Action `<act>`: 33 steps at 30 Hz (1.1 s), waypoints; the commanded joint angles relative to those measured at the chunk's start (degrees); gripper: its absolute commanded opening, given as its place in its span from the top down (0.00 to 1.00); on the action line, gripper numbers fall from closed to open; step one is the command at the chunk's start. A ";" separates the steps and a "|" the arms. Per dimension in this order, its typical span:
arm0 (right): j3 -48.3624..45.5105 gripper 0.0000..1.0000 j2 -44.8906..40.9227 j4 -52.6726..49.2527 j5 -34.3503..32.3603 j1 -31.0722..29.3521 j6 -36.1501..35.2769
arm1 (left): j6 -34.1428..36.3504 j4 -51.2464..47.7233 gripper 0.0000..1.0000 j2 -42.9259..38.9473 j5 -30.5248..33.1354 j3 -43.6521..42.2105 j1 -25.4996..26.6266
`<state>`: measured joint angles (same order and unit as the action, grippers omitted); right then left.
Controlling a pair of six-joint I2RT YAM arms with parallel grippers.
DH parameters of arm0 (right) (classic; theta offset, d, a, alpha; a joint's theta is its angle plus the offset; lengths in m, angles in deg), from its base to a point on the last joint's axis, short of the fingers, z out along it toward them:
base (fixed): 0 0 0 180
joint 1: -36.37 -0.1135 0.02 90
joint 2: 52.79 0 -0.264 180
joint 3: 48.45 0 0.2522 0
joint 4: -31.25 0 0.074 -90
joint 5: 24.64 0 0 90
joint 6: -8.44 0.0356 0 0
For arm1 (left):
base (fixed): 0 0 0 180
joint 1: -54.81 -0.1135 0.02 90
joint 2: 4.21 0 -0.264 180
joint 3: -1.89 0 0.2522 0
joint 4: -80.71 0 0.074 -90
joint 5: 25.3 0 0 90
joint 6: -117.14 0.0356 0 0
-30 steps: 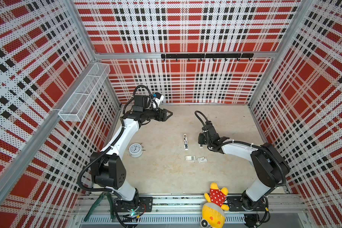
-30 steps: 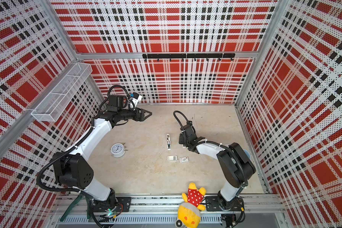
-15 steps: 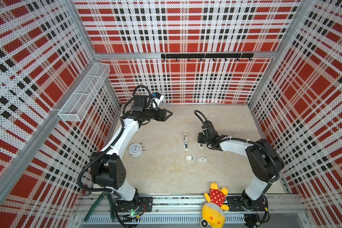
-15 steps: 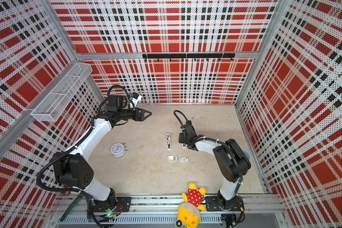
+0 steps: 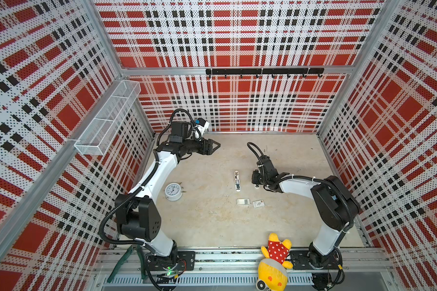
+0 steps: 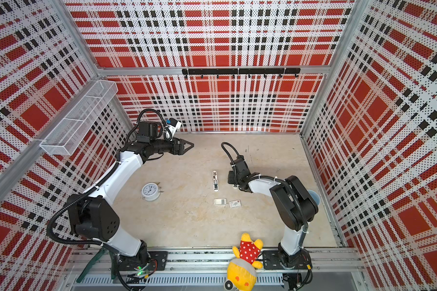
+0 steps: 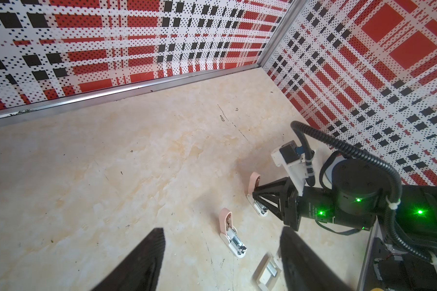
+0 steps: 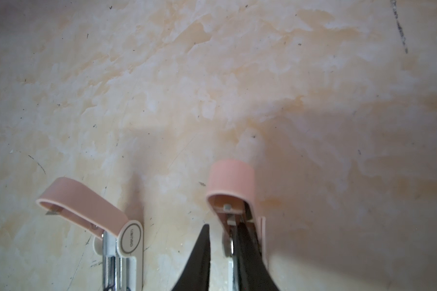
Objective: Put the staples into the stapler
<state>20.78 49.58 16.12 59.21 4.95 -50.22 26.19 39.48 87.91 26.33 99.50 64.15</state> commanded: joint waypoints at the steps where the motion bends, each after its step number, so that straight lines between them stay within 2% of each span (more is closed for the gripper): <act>1: -1.08 0.79 0.99 2.73 0.39 0.24 0.57 | 0.28 0.47 0.25 -1.59 -0.51 -0.58 -0.52; 33: -1.43 0.80 -2.69 0.49 0.95 0.24 -0.30 | -0.32 0.98 0.25 -1.76 -1.01 -0.15 -0.57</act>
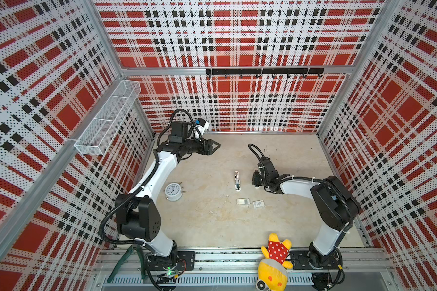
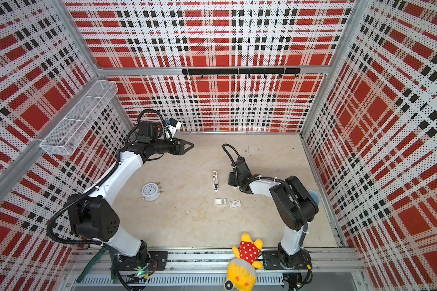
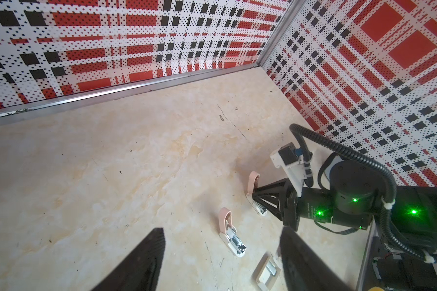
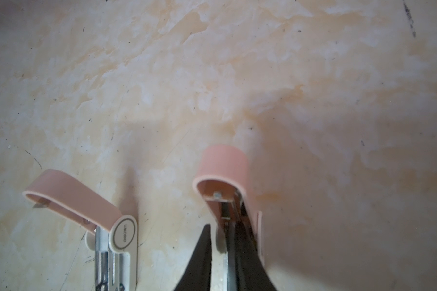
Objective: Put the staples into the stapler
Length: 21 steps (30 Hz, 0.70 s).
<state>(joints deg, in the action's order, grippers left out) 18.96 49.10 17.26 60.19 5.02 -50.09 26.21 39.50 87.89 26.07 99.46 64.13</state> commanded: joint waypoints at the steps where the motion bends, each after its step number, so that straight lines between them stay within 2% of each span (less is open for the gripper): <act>1: 0.62 0.80 -2.45 -0.89 -0.14 0.15 -0.60 | -0.40 0.98 0.25 -1.73 -0.80 -0.11 -0.63; 21: 3.80 0.78 0.84 -2.29 -0.28 0.20 -1.55 | -0.79 1.47 0.25 -1.92 -0.93 -0.32 -0.57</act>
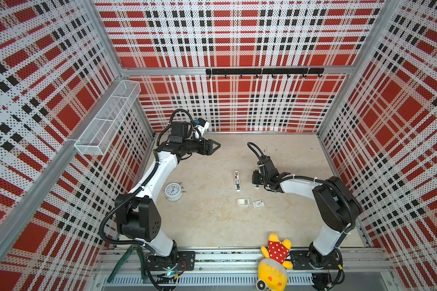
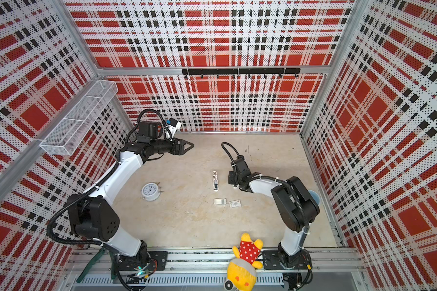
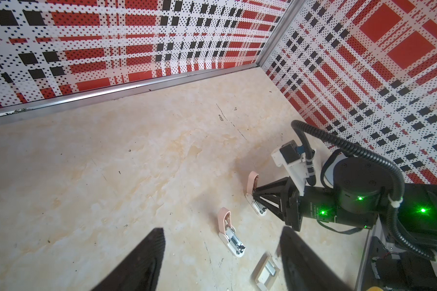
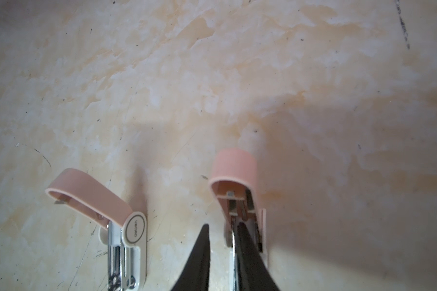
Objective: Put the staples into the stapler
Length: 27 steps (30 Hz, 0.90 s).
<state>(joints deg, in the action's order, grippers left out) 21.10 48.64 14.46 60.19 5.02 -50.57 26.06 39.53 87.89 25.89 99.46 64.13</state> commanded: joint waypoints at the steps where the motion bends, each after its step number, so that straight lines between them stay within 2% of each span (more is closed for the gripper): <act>1: 1.75 0.78 1.57 0.32 -0.20 0.17 -1.01 | -0.73 1.45 0.25 -1.91 -0.79 -0.40 -0.58; 27: -3.28 0.81 -0.71 2.21 1.00 0.23 0.37 | -0.81 1.79 0.25 -2.32 -0.77 -0.79 -0.54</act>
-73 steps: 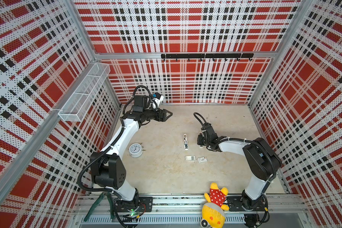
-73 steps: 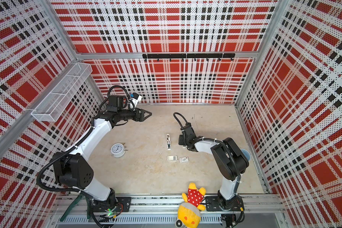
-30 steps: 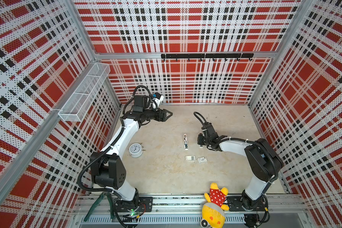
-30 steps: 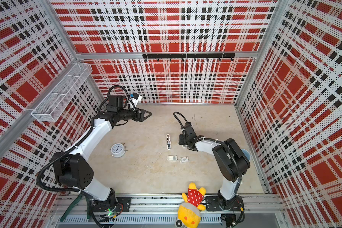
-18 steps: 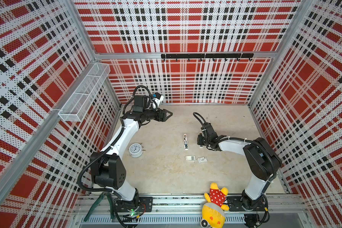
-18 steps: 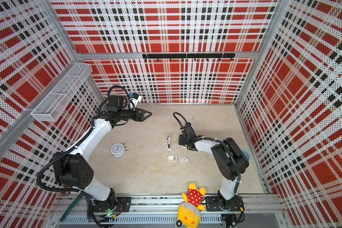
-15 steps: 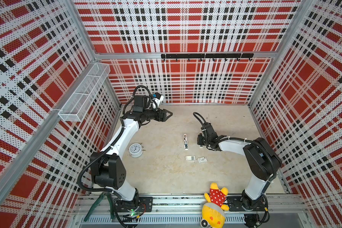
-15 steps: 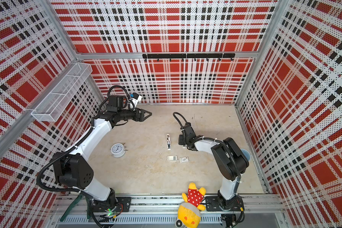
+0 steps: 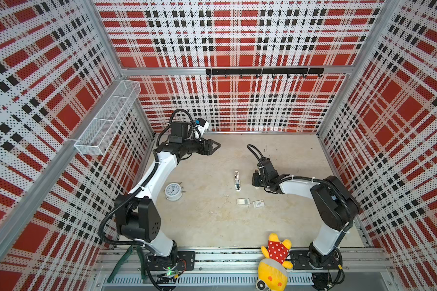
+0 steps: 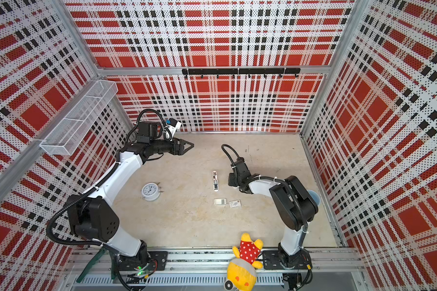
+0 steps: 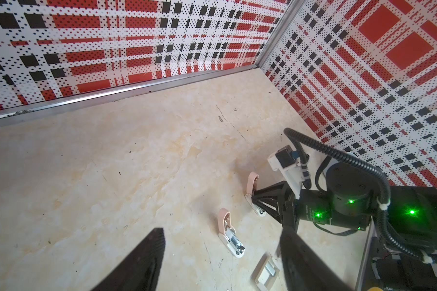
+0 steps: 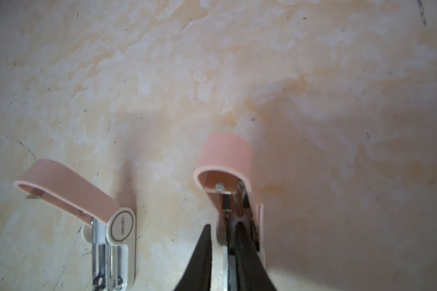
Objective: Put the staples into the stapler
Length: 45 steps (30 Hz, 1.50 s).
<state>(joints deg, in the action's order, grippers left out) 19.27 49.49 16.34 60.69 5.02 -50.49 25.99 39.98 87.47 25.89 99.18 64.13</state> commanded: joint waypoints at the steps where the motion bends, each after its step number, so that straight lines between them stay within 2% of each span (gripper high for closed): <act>1: -1.57 0.82 -1.77 0.43 0.61 0.18 0.32 | -0.65 1.37 0.25 -1.94 -0.82 -0.52 -0.55; 16: -1.01 0.79 -3.70 -1.27 -0.01 0.18 -0.31 | -0.93 1.45 0.25 -2.19 -0.79 -0.52 -0.61; 22: 0.59 0.79 -7.94 -5.00 0.22 -0.49 -1.01 | -0.38 0.70 0.25 -2.50 -0.58 0.53 -0.91; 27: 3.61 0.80 -12.33 -14.99 -0.53 -4.37 -2.00 | -0.73 0.95 0.25 -2.73 -0.72 0.72 -1.46; 33: 6.93 0.80 -13.00 -24.28 1.34 -12.21 0.25 | -0.86 1.67 0.25 -2.46 -1.37 0.40 -1.52; 37: 7.62 0.82 -11.03 -26.10 4.02 -15.14 3.20 | -1.53 2.73 0.25 -2.36 -2.19 -0.20 -1.54; 45: 8.26 0.83 -6.99 -25.75 3.70 -18.08 6.85 | -1.82 3.62 0.25 -2.93 -2.61 -1.41 -1.53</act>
<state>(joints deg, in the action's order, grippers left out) 25.74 40.94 -9.21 64.10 -12.69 -45.90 25.03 42.13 86.22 24.36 98.56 63.01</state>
